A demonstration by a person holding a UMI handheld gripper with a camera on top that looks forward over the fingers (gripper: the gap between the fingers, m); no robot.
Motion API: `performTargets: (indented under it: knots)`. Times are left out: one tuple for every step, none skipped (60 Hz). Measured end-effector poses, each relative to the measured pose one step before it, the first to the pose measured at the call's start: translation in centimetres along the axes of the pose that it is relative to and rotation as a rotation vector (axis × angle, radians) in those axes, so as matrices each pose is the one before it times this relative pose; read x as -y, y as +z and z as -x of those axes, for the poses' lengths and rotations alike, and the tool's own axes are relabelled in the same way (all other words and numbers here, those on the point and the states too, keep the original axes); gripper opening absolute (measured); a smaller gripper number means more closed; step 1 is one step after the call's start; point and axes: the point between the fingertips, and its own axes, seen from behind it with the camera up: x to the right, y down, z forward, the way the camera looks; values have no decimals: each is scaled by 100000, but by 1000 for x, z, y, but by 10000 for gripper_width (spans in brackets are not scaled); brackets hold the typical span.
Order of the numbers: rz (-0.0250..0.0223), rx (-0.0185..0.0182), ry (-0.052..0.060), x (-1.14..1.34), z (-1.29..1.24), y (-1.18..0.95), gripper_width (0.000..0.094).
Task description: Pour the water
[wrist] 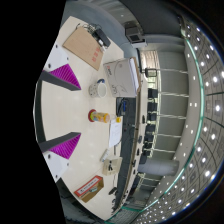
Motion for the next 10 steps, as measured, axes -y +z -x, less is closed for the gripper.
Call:
performTargets:
  knots:
    - [-10, 271, 625, -104, 47, -242, 855]
    - [129, -27, 324, -121, -21, -253, 857]
    - [107, -353, -144, -138, -35, -231, 857]
    - [36, -539, -484, -155, -70, -153, 857]
    - [168, -394, -393, -107, -91, -212, 857]
    - [251, -158, -234, -131, -72, -206, 858]
    - [157, 99, -35, -80, -37, -204, 858]
    - [-28, 309, 266, -44, 30, -190, 857]
    - [-138, 423, 474, -3, 8, -186, 860]
    - [-263, 361, 543, 17, 10, -171, 859]
